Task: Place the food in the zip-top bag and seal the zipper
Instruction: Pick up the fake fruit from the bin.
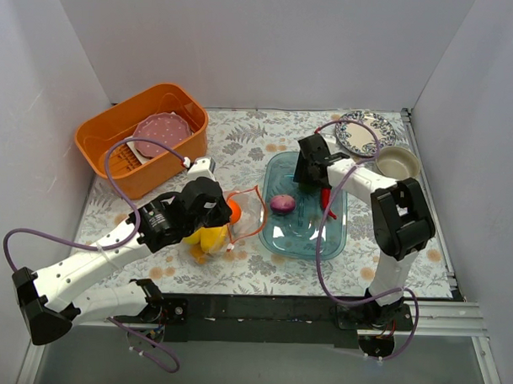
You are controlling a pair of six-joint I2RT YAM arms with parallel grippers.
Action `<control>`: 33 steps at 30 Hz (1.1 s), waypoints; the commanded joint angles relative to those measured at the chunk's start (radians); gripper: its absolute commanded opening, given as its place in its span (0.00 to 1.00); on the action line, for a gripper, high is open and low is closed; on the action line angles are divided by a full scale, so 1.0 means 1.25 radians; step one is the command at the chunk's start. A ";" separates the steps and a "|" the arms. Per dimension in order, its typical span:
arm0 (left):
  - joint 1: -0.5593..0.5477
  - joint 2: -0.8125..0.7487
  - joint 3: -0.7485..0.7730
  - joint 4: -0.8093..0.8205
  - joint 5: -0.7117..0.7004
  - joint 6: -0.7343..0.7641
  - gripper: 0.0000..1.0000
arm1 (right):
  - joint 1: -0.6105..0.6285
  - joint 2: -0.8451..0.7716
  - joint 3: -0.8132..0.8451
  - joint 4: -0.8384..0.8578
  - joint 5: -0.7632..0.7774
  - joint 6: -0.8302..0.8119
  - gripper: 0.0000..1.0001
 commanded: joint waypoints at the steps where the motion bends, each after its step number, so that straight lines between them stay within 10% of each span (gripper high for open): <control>1: 0.003 -0.017 0.003 -0.005 -0.014 0.004 0.00 | -0.001 -0.073 -0.046 0.057 -0.049 -0.043 0.54; 13: 0.002 -0.004 0.009 -0.005 -0.015 0.006 0.00 | 0.025 -0.212 -0.190 0.052 -0.235 -0.213 0.60; 33: 0.002 -0.001 0.014 0.019 0.027 0.003 0.00 | 0.025 -0.488 -0.325 0.054 -0.388 -0.118 0.58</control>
